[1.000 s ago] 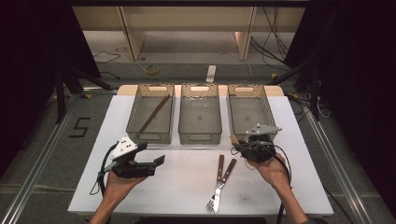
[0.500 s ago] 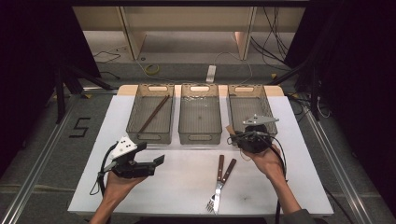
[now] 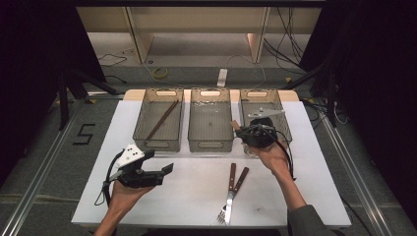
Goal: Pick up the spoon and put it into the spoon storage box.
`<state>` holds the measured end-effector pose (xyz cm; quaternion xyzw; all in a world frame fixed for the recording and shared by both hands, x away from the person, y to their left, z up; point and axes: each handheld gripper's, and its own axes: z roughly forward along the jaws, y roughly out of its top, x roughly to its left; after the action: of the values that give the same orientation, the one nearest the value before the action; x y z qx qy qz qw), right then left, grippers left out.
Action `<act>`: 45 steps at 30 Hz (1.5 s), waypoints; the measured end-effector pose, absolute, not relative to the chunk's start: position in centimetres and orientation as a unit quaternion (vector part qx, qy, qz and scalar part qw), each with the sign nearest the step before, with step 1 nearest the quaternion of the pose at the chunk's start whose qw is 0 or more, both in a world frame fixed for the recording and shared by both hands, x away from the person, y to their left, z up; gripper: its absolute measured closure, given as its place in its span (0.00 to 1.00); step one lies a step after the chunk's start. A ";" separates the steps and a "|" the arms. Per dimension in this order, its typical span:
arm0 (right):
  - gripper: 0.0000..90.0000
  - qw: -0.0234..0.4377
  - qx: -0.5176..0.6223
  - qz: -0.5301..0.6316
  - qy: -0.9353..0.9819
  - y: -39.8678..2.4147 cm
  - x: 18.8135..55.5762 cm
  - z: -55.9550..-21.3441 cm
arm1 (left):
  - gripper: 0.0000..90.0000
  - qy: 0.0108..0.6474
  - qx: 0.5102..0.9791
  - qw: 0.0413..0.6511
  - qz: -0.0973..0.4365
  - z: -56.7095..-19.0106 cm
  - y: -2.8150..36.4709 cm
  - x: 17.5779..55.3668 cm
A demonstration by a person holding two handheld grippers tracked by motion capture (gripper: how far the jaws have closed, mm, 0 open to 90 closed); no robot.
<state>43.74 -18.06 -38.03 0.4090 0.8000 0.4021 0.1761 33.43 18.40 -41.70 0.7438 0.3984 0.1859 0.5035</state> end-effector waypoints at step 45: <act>0.84 0.171 0.441 0.386 0.792 -11.0 51.8 -37.1 | 0.17 0.395 0.743 0.507 0.188 -41.6 18.4 33.4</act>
<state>51.79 -10.96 -37.06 0.4409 0.7919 0.3864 0.1710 33.36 18.38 -41.65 0.7428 0.3951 0.1881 0.5067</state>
